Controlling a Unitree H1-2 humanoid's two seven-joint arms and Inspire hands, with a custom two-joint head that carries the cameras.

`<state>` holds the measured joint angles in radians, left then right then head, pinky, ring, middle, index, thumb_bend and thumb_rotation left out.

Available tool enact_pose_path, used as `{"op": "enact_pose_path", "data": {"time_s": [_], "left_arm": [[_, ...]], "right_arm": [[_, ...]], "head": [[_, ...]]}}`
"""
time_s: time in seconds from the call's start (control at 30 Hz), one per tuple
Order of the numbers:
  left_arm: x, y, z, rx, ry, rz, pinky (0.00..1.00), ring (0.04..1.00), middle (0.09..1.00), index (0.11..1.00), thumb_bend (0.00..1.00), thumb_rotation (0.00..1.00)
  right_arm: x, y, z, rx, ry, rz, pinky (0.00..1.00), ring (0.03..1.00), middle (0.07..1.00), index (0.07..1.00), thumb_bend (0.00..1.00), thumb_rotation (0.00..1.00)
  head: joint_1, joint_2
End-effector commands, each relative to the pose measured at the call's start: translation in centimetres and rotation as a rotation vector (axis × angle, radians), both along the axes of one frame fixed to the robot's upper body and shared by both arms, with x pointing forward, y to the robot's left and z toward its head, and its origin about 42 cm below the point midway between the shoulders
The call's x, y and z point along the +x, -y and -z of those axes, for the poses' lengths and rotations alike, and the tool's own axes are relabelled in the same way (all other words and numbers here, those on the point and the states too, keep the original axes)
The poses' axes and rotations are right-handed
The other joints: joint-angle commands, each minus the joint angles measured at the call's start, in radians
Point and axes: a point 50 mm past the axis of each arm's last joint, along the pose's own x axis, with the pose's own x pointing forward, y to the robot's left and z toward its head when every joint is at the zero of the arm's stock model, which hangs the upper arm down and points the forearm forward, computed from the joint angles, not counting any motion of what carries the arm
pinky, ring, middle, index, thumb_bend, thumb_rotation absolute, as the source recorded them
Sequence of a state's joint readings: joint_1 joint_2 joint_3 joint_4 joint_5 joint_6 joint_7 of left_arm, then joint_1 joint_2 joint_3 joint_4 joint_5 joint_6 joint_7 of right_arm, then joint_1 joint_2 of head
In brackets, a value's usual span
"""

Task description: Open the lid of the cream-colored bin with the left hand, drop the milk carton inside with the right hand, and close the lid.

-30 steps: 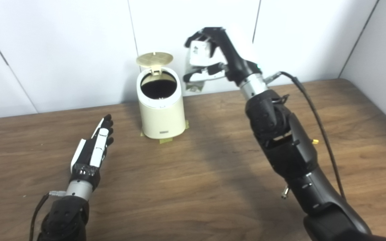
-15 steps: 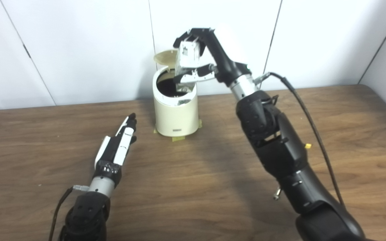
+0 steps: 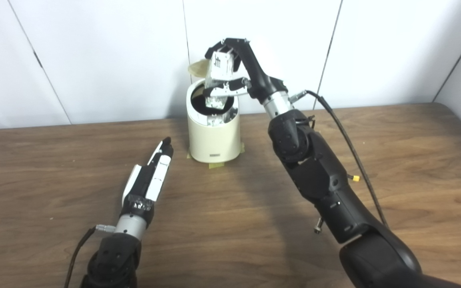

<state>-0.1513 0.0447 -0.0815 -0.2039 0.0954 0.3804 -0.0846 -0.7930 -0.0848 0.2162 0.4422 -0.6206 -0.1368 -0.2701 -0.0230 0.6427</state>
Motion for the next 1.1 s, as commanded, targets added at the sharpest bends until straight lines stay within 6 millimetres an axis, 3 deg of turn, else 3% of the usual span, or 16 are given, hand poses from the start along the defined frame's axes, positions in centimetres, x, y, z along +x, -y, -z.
{"op": "enact_pose_path", "data": {"time_s": [0.0,0.33,0.8,0.9,1.0,1.07], "left_arm": [[0.3,0.6,-1.8,-0.007,0.074,0.000,1.00,1.000,0.994,0.999,0.69,1.00],[0.1,1.2,-1.2,-0.044,0.083,0.000,1.00,1.000,0.992,0.997,0.68,1.00],[0.1,0.9,-1.3,-0.041,0.087,-0.014,0.98,0.987,0.975,0.983,0.66,1.00],[0.1,0.8,-1.2,-0.056,0.088,-0.011,0.98,0.993,0.978,0.988,0.65,1.00],[0.1,0.8,-1.2,-0.066,0.090,-0.014,0.98,0.985,0.975,0.987,0.63,1.00],[0.1,0.8,-1.1,-0.071,0.092,-0.011,0.97,0.979,0.973,0.993,0.65,1.00]], "right_arm": [[0.5,-0.9,-4.4,0.029,0.161,-0.041,0.34,0.399,0.505,0.507,0.50,0.00],[1.1,0.3,-3.1,0.003,0.153,-0.030,0.35,0.391,0.505,0.509,0.50,0.00],[1.0,0.3,-1.7,-0.086,0.144,-0.028,0.35,0.419,0.491,0.538,0.50,0.00],[0.9,0.2,-1.5,-0.127,0.132,-0.006,0.40,0.434,0.509,0.502,0.52,0.00],[0.9,0.0,-1.5,-0.151,0.133,0.001,0.51,0.579,0.528,0.474,0.53,0.00],[0.9,0.0,-1.4,-0.163,0.136,-0.001,0.64,0.676,0.630,0.487,0.52,0.11]], "head": [[0.003,0.004],[0.005,0.010],[0.006,0.010],[-0.003,0.013],[-0.008,0.015],[-0.008,0.016]]}}
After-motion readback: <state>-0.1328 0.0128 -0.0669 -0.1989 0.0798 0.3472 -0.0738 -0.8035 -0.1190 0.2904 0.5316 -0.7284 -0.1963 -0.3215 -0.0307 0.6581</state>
